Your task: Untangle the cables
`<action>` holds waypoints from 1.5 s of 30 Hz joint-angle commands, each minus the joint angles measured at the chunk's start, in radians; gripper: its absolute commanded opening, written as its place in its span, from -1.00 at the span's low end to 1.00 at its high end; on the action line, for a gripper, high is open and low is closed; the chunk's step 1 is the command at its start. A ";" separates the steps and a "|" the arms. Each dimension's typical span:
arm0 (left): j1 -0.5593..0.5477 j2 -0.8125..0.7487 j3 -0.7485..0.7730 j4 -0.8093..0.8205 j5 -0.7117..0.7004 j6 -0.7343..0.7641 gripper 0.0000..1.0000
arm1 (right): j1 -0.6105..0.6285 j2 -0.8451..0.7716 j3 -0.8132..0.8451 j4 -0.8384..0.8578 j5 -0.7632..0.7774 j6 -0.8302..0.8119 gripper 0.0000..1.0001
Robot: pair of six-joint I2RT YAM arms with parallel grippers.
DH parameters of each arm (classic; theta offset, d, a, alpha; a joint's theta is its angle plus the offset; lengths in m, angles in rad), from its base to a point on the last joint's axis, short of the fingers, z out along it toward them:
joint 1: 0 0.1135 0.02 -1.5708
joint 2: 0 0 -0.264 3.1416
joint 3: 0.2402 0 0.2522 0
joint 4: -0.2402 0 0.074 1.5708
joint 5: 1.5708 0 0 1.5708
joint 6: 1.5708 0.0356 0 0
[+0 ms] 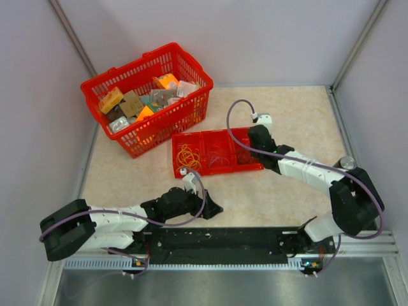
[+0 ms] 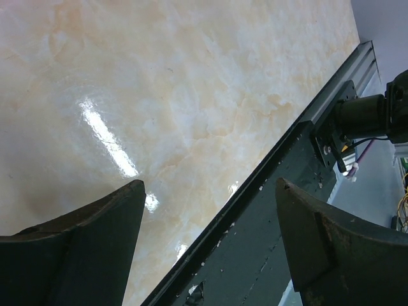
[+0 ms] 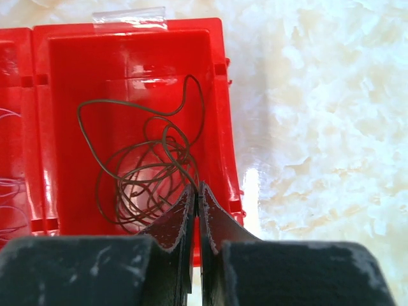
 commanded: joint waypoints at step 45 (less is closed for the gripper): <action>-0.005 0.038 0.058 0.032 0.010 0.016 0.72 | 0.100 -1.007 -0.545 -0.044 -0.237 0.189 0.18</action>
